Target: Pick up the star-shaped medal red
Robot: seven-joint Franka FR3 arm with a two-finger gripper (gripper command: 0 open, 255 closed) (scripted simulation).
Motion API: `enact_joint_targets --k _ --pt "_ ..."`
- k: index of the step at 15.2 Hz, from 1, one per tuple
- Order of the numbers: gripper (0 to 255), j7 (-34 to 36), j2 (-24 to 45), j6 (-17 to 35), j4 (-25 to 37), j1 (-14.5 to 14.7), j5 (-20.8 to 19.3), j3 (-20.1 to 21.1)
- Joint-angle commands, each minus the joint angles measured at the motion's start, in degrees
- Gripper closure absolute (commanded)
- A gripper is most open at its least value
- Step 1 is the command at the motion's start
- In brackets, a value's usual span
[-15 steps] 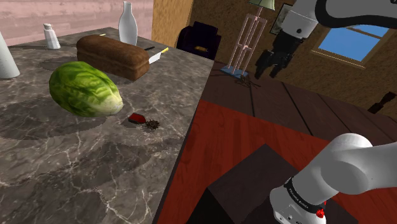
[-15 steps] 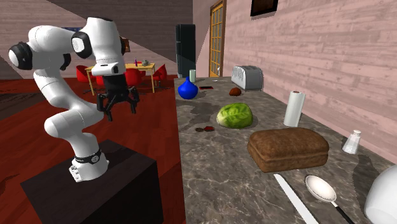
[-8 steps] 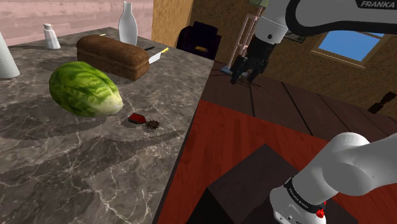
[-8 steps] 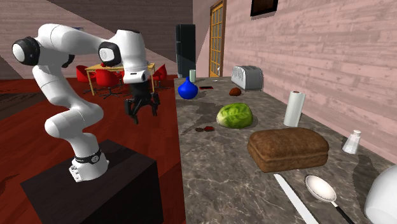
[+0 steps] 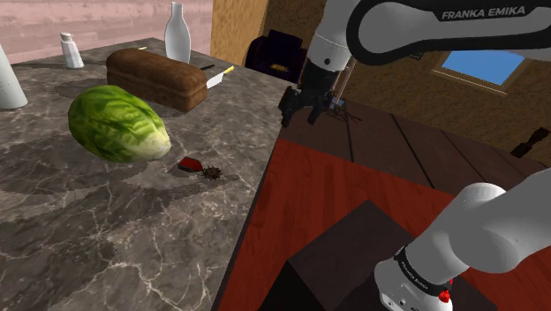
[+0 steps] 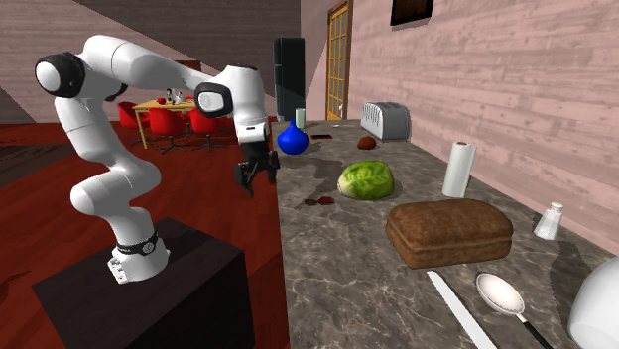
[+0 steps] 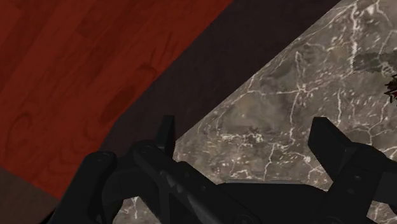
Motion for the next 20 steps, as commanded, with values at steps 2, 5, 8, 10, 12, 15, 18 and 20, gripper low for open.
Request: enact_joint_targets --k 2,5,8,10,12,15,18,20 --pt "0 2.8 5.1 2.1 3.0 0.9 0.0 2.4" --pt "0 5.4 10.5 3.9 6.5 1.8 -0.7 4.5" --pt "0 8.3 16.2 5.3 10.6 2.8 -1.9 6.4" --pt "0 10.2 20.1 6.0 13.7 3.6 -3.1 7.4" --pt "0 12.1 24.1 6.5 17.0 4.6 -4.4 8.3" --pt "0 14.9 30.2 6.7 22.5 6.5 -6.7 9.3" --pt "0 17.4 36.5 6.4 28.8 8.9 -9.0 9.7" --pt "0 18.9 40.8 5.9 33.4 10.7 -10.5 9.8"
